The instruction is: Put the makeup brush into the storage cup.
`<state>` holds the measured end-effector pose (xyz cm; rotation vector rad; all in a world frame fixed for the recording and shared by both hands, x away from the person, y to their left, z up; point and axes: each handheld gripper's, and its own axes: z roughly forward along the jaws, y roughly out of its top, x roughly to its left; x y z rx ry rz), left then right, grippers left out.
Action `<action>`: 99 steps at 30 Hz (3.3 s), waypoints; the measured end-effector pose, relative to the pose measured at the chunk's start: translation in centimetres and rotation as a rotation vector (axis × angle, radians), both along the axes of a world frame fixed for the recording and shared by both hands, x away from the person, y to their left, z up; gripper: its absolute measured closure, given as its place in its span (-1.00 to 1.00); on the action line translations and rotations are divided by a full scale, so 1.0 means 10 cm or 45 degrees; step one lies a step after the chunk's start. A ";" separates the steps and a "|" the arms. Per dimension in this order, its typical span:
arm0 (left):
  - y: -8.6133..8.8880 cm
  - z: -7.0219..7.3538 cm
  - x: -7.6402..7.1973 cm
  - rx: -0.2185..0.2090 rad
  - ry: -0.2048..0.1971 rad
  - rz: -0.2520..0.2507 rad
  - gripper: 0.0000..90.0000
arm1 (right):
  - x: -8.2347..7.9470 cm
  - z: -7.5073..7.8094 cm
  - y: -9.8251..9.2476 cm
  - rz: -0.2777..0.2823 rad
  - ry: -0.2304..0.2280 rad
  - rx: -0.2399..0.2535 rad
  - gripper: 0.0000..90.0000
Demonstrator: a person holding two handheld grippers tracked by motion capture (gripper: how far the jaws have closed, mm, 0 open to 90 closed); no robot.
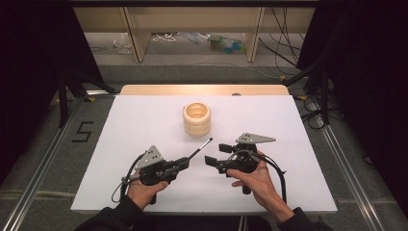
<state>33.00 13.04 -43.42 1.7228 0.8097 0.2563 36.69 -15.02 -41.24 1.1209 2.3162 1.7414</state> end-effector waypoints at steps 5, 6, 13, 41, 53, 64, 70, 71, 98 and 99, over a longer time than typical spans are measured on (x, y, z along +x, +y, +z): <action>0.01 -0.01 0.01 -0.001 -0.023 -0.012 0.85 | 0.01 -0.03 0.04 0.005 -0.006 0.039 -0.56; 0.01 -0.01 0.01 -0.001 -0.022 -0.009 0.85 | 0.02 -0.05 0.07 0.006 -0.011 0.049 -0.55; -0.02 0.00 -0.02 -0.014 -0.037 -0.007 0.85 | 0.03 -0.08 0.13 0.012 0.022 0.091 -0.52; -0.07 0.01 -0.07 -0.044 -0.029 -0.022 0.85 | 0.09 -0.18 0.27 0.029 0.117 0.219 -0.19; -0.08 0.01 -0.08 -0.058 -0.028 -0.030 0.85 | 0.11 -0.19 0.29 0.020 0.137 0.256 -0.08; -0.09 0.02 -0.09 -0.066 -0.041 -0.046 0.85 | 0.11 -0.18 0.28 0.015 0.163 0.295 0.09; -0.08 0.03 -0.08 -0.067 -0.044 -0.044 0.85 | 0.12 -0.20 0.26 0.017 0.188 0.333 0.19; -0.08 0.03 -0.08 -0.066 -0.047 -0.048 0.85 | 0.13 -0.22 0.26 0.017 0.186 0.336 0.22; -0.10 0.00 -0.06 -0.054 0.008 -0.081 0.27 | 0.07 -0.05 0.23 0.118 0.095 0.433 0.86; -0.11 -0.01 -0.06 -0.031 0.002 -0.084 0.21 | 0.06 -0.04 0.23 0.117 0.088 0.422 0.86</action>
